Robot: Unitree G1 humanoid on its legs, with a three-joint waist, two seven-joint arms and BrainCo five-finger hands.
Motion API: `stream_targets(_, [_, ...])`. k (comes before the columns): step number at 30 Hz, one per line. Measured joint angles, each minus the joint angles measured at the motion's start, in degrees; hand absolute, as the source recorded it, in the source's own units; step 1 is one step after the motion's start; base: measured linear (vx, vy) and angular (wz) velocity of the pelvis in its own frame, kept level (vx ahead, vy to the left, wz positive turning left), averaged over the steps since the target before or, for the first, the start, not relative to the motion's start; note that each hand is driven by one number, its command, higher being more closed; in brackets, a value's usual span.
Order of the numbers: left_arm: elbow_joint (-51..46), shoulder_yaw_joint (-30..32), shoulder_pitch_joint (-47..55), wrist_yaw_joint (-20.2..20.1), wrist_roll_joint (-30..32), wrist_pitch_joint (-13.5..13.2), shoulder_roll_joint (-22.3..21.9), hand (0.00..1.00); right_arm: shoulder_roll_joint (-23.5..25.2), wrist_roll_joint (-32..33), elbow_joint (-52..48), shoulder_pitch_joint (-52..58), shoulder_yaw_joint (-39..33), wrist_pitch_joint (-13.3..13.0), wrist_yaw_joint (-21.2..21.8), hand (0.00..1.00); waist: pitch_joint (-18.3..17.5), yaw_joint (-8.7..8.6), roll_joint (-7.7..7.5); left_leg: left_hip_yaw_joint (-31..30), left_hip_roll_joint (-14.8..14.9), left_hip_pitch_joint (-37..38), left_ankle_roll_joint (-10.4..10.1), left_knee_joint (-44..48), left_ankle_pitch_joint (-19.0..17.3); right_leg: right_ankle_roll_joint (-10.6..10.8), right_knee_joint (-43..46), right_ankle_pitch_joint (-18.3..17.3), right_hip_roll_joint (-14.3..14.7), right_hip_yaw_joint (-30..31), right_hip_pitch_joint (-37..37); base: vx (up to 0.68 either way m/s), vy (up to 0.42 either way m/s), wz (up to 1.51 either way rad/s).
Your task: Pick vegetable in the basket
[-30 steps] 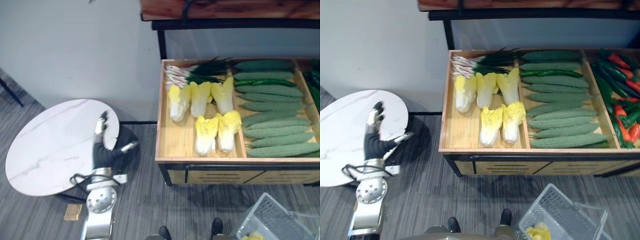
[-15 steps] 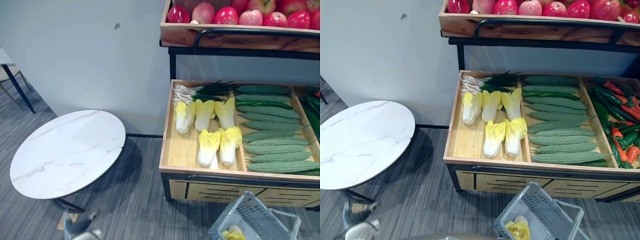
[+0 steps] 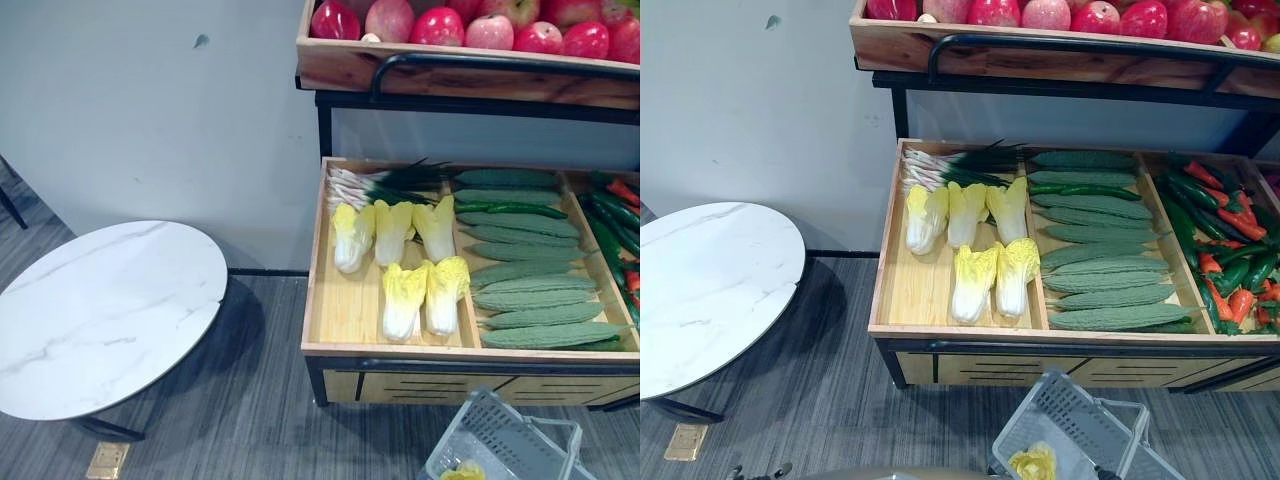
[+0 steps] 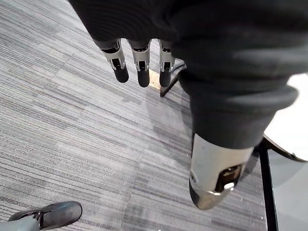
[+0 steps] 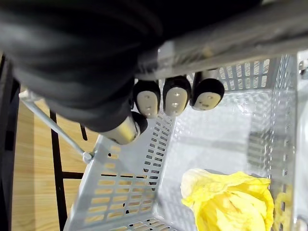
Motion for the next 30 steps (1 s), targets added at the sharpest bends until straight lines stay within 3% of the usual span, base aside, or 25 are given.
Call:
stream_targets(6, [0.1,-3.6,0.3,-0.8,-0.1,0.0,-0.1,0.0,0.0,0.1,0.0,0.6,0.1,0.0,0.0,1.0,0.6,0.05,-0.09,0.4,0.4,0.8,-0.6,0.2,-0.9,0.1,0.7,-0.9,-0.1,0.7,0.1,-0.08,-0.051,-0.05])
stream_targets(8, [0.1,-6.0,-0.1,-1.0,-0.2,-0.1,0.0,0.0,-0.1,0.3,0.0,0.1,0.1,-0.1,-0.1,1.0,2.4,0.05,0.06,0.8,2.3,-2.8,-0.4,11.4,-7.0,0.4,4.7,-3.2,-0.7,1.8,-0.8,-0.03,-0.025,-0.16])
stream_targets(10, [0.1,-8.9,-0.3,-1.8,-0.3,-0.2,0.0,0.0,-0.3,0.7,-0.3,0.2,-0.1,-0.2,-0.2,1.0,3.2,-0.04,1.2,0.7,4.8,-5.9,0.0,21.1,-12.3,1.6,9.7,-5.5,-0.4,2.3,-2.4,-0.04,0.008,-0.22])
stream_targets(12, [0.4,-11.2,-0.4,-2.2,-0.3,-0.4,0.4,0.0,0.4,1.1,-0.9,0.7,-0.2,-0.4,-0.2,1.0,3.6,-0.25,1.39,1.4,6.3,-7.3,0.5,26.9,-14.8,3.1,11.2,-4.8,0.0,4.6,-3.3,-0.01,0.104,-0.45])
stream_targets(14, [0.8,-13.5,-1.4,-2.5,-0.3,-0.6,0.7,0.0,1.0,1.2,-1.8,-0.1,0.7,-1.1,-0.2,1.0,3.9,0.26,1.26,4.2,7.0,-8.7,1.1,28.3,-16.3,4.7,10.7,-1.4,1.0,9.3,-6.4,-0.03,0.181,-1.08])
stream_targets(15, [1.2,-14.9,-2.0,-2.6,-0.2,-1.2,1.1,0.0,1.4,1.5,-2.5,-1.7,2.8,-1.2,-0.3,1.0,4.9,0.05,1.77,7.8,7.7,-8.9,1.6,28.0,-16.7,5.0,8.9,3.1,1.6,12.1,-8.5,-0.16,0.203,-1.58])
stream_targets(16, [1.1,-15.8,-3.5,-2.8,-0.1,-1.3,1.5,0.0,2.0,2.4,-3.6,-2.3,4.8,-1.7,-0.2,1.0,6.1,-0.06,1.77,11.6,8.2,-8.9,2.8,27.3,-16.4,4.8,3.1,10.8,2.5,13.0,-8.9,-0.19,0.208,-1.58])
stream_targets(17, [1.0,-15.8,-4.0,-2.8,-0.1,-1.5,1.5,0.0,2.2,2.4,-3.7,-2.8,5.5,-1.7,-0.2,1.0,7.0,0.29,2.73,14.2,9.1,-8.9,3.7,26.6,-16.0,4.3,1.2,12.7,2.7,11.9,-8.9,-0.21,0.211,-1.39])
stream_targets(19, [-0.6,-15.8,-4.9,-2.8,0.0,-2.3,1.8,0.0,1.7,2.7,-5.2,-3.7,6.7,-1.9,-0.8,1.0,9.7,0.0,3.3,21.0,9.2,-5.6,5.4,22.0,-14.1,-3.5,17.6,1.3,0.6,-4.0,-9.9,-0.18,0.199,-1.38])
stream_targets(21, [-0.8,-15.8,-3.7,-2.8,0.0,-2.4,2.2,0.0,0.8,2.7,-5.1,-3.6,7.1,-1.9,-1.1,1.0,10.2,0.22,3.48,26.7,8.8,-2.2,6.1,17.8,-11.9,-4.9,26.9,-3.3,-1.3,-11.1,-7.0,-0.12,0.153,-1.48])
stream_targets(23, [-0.8,-15.9,-3.0,-2.9,-0.1,-2.4,2.9,0.0,0.7,2.6,-4.5,-3.2,8.7,-2.0,-1.1,1.0,10.1,0.07,2.69,30.8,7.8,-0.9,6.2,15.2,-10.4,-4.3,31.2,-4.9,-2.9,-12.5,-3.6,-0.12,0.042,-1.19])
stream_targets(26, [-1.0,-15.6,-3.2,-3.0,-0.2,-2.4,3.6,0.0,1.0,2.3,-2.6,-3.7,8.9,-1.8,-1.0,1.0,9.9,0.19,1.08,37.1,7.9,-1.0,6.0,15.6,-9.6,-2.5,29.1,-7.0,-4.4,-12.2,0.1,-0.07,-0.102,-1.09])
stream_targets(30, [-1.0,-14.7,-3.1,-2.9,-0.2,-2.4,1.7,0.0,1.3,2.3,-1.8,-4.4,8.8,-1.8,-1.0,1.0,9.4,0.73,1.29,44.0,9.9,-1.6,4.9,16.1,-7.6,-1.1,15.7,-8.8,-0.7,-11.9,0.2,-0.09,-0.257,-1.26])
